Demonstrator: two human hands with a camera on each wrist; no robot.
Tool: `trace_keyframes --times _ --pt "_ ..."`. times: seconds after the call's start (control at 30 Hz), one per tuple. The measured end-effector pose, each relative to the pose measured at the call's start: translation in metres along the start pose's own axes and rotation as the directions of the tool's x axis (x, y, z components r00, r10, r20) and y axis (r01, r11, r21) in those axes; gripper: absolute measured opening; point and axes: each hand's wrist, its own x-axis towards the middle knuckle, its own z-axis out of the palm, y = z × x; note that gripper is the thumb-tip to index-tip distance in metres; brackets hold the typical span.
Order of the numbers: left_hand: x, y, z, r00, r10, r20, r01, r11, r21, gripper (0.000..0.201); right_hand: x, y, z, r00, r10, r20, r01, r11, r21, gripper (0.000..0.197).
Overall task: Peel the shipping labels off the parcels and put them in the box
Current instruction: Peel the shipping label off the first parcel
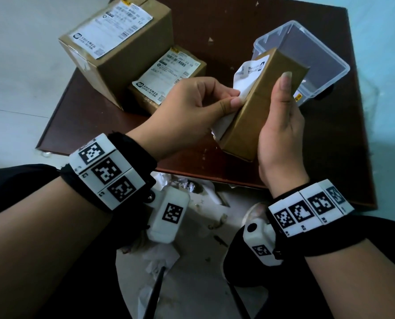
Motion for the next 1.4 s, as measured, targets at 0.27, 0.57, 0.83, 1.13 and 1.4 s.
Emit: trace_keyframes --times 0.27,0.57,0.83,1.13,1.4 --pt "-0.002 -0.003 -0.002 0.999 -0.028 0.034 0.03 0.996 -0.079 0.014 -0.002 -0.001 0.001 1.0 0.013 0.013 -0.013 1.0 0.003 0.028" --pt "-0.001 -0.001 -0.008 0.997 -0.06 0.054 0.065 0.992 -0.112 0.015 0.001 0.003 0.001 1.0 0.011 0.024 -0.012 0.999 0.052 0.022" --pt "-0.007 0.01 -0.004 0.998 0.013 -0.054 -0.018 0.996 -0.09 0.039 0.003 -0.001 -0.002 0.999 0.038 -0.003 -0.037 0.996 0.079 0.042" --pt "-0.01 0.008 0.001 0.954 0.187 -0.232 -0.19 0.982 0.009 0.015 -0.005 0.006 0.002 0.989 -0.103 0.108 0.107 0.994 -0.029 0.033" --pt "-0.008 0.01 0.004 0.961 0.138 -0.24 -0.101 0.982 0.163 0.012 -0.003 0.017 0.001 0.976 -0.19 0.106 0.194 0.981 -0.03 0.04"
